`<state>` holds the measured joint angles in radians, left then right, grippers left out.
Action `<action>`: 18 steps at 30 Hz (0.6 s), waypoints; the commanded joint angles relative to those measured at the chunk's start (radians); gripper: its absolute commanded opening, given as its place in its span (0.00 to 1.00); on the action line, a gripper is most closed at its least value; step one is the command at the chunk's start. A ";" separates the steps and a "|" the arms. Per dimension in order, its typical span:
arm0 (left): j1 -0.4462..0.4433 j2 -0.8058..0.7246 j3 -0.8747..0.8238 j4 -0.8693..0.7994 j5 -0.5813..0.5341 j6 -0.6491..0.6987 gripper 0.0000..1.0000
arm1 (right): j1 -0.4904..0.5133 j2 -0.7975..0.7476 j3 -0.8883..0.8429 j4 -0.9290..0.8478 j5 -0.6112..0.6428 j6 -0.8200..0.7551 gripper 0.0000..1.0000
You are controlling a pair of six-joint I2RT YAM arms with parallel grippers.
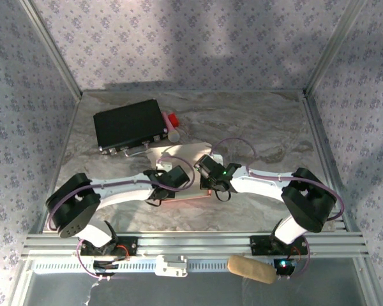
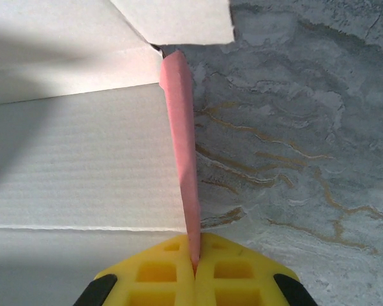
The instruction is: Fold the paper box
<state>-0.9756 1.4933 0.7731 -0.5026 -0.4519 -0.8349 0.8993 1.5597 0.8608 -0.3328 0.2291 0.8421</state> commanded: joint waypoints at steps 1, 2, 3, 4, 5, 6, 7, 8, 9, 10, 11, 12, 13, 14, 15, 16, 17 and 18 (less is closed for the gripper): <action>0.006 -0.074 -0.026 0.096 0.063 0.036 0.47 | 0.000 -0.005 0.017 -0.008 0.006 0.002 0.00; 0.006 -0.094 -0.036 0.112 0.074 0.040 0.52 | -0.002 -0.001 0.017 -0.007 0.003 0.000 0.00; 0.006 -0.119 -0.043 0.122 0.082 0.043 0.57 | -0.002 0.004 0.017 -0.004 0.000 0.000 0.00; 0.009 -0.144 -0.053 0.134 0.091 0.046 0.60 | -0.005 0.006 0.016 -0.003 -0.002 0.000 0.00; 0.017 -0.171 -0.064 0.144 0.111 0.049 0.61 | -0.005 0.011 0.015 0.000 -0.003 0.001 0.00; 0.028 -0.202 -0.079 0.158 0.131 0.051 0.62 | -0.005 0.013 0.015 0.001 -0.004 0.000 0.00; 0.036 -0.228 -0.090 0.163 0.144 0.052 0.62 | -0.006 0.014 0.012 0.003 -0.005 0.000 0.00; 0.050 -0.259 -0.102 0.161 0.154 0.052 0.62 | -0.005 0.014 0.012 0.005 -0.005 0.000 0.00; 0.058 -0.296 -0.115 0.157 0.157 0.052 0.63 | -0.006 0.013 0.013 0.005 -0.005 -0.001 0.00; 0.068 -0.323 -0.127 0.155 0.162 0.050 0.63 | -0.007 0.014 0.013 0.003 -0.006 0.000 0.00; 0.087 -0.365 -0.150 0.158 0.177 0.046 0.61 | -0.008 0.013 0.013 0.003 -0.007 0.000 0.00; 0.113 -0.405 -0.184 0.177 0.208 0.044 0.57 | -0.009 0.012 0.014 0.005 -0.008 -0.003 0.00; 0.142 -0.438 -0.217 0.200 0.242 0.037 0.54 | -0.010 0.014 0.015 0.005 -0.011 -0.005 0.00; 0.179 -0.474 -0.254 0.238 0.289 0.033 0.50 | -0.012 0.015 0.014 0.007 -0.014 -0.007 0.00; 0.211 -0.514 -0.297 0.269 0.333 0.029 0.47 | -0.014 0.016 0.015 0.009 -0.018 -0.008 0.00; 0.240 -0.544 -0.327 0.295 0.365 0.028 0.45 | -0.016 0.016 0.013 0.013 -0.024 -0.008 0.00; 0.271 -0.572 -0.354 0.317 0.398 0.025 0.44 | -0.020 0.019 0.009 0.022 -0.033 -0.012 0.00; 0.304 -0.592 -0.378 0.341 0.431 0.021 0.41 | -0.027 0.023 0.003 0.033 -0.048 -0.017 0.00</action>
<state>-0.7303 0.9497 0.4488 -0.2535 -0.1589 -0.8070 0.8856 1.5677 0.8608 -0.3222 0.2077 0.8406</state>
